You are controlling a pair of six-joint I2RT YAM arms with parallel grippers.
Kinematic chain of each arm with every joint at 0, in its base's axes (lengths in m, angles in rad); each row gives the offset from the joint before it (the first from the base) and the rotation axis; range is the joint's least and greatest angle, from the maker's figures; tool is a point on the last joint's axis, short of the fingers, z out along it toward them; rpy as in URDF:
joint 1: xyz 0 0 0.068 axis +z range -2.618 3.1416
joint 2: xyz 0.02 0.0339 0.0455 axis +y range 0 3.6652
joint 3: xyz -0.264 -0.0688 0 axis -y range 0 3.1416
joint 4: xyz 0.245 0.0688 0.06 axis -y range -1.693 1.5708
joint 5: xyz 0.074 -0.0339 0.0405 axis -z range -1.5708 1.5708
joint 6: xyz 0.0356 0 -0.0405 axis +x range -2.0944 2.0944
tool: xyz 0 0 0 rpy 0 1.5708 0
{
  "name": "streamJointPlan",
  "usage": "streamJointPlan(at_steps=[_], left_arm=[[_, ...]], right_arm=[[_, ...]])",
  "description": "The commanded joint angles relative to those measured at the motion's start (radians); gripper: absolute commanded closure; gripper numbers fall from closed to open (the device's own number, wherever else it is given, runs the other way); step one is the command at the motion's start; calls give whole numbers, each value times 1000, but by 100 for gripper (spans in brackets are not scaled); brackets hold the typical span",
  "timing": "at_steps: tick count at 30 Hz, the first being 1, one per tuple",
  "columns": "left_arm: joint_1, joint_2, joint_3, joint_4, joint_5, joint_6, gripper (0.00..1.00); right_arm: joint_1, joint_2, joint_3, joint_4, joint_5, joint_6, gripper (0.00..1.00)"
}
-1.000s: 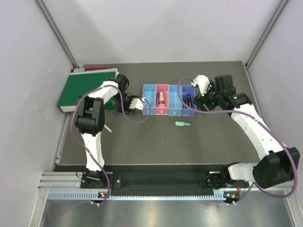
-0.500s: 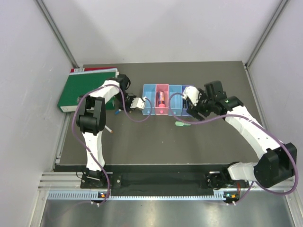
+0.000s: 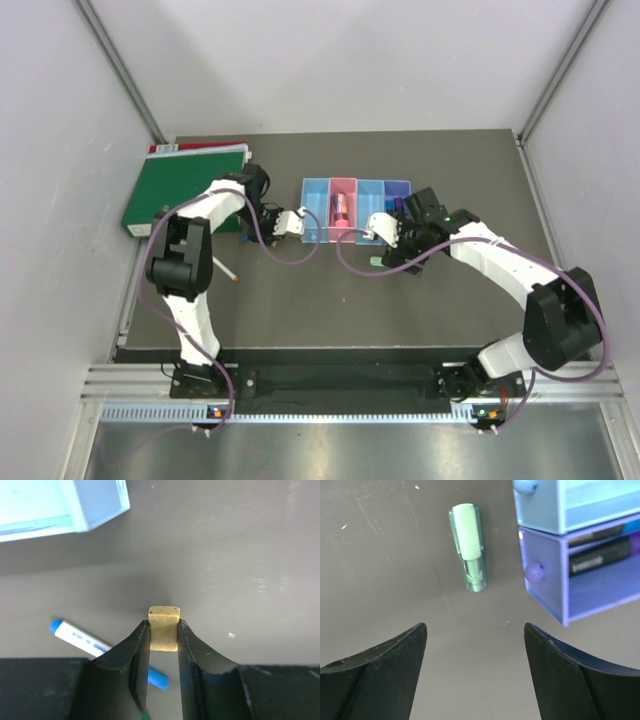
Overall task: Sort the stationery into containers
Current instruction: Pick up the stationery from the center of the board, then pick up the pen from the center of the board.
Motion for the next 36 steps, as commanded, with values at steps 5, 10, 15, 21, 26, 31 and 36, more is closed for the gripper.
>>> streamJointPlan(at_steps=[5,10,15,21,26,31,36], left_arm=[[17,-237,-44,12,144,-126,89],[18,-296,-37,112,239,-279,93],[17,-331,-61,232,333,-425,96],[17,-388,-126,358,373,-485,96],[17,-394,-141,408,402,-565,96],[17,-409,-172,500,408,-620,96],[18,-402,-185,592,388,-715,96]], right_arm=[[40,88,40,69,-16,-31,23],[49,136,43,96,-19,-31,23],[58,199,60,127,-24,-17,25],[68,271,106,145,-28,-16,26],[78,345,163,150,-42,-10,31],[95,391,191,138,-56,0,42],[106,397,180,135,-59,4,65]])
